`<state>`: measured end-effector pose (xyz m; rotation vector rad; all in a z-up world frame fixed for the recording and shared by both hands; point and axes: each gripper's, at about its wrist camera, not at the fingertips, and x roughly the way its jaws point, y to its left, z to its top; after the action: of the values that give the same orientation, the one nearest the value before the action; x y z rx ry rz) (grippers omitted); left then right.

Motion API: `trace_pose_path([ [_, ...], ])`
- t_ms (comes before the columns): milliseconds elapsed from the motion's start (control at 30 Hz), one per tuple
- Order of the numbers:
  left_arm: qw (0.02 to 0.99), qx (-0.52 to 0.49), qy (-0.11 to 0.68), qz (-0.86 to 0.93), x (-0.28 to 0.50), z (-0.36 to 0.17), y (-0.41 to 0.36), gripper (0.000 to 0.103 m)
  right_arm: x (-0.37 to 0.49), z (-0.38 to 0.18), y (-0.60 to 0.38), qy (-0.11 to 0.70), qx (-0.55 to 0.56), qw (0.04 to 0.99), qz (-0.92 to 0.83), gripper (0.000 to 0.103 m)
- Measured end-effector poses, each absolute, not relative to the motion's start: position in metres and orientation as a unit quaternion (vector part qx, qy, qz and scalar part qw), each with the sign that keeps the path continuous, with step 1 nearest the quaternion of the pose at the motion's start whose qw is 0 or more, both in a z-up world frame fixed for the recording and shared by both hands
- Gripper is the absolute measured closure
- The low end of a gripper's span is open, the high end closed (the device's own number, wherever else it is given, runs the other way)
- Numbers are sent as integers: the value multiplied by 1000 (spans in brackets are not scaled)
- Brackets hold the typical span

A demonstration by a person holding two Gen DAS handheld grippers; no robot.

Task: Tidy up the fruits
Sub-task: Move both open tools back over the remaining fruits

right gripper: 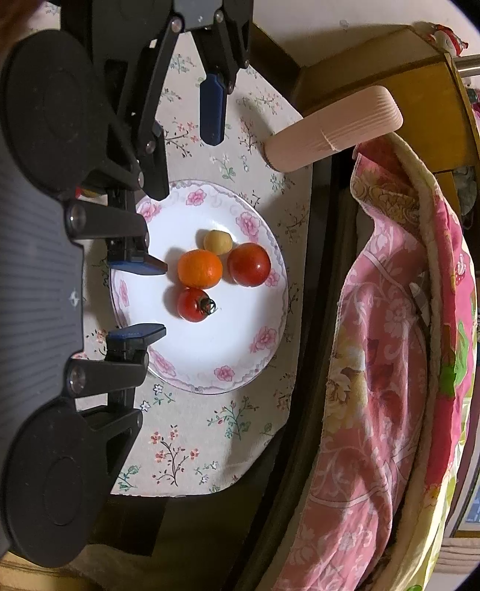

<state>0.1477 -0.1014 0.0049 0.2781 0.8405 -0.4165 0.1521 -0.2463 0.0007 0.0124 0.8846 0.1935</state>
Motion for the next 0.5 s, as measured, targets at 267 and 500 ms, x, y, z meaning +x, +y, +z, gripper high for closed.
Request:
trace_pose_path([
  [267, 879, 144, 408, -198, 140, 5, -99, 33, 145, -2, -242, 434, 3, 895, 104, 73],
  [500, 878, 158, 408, -195, 132, 6, -97, 33, 138, -5, -235, 439, -4, 892, 112, 73],
])
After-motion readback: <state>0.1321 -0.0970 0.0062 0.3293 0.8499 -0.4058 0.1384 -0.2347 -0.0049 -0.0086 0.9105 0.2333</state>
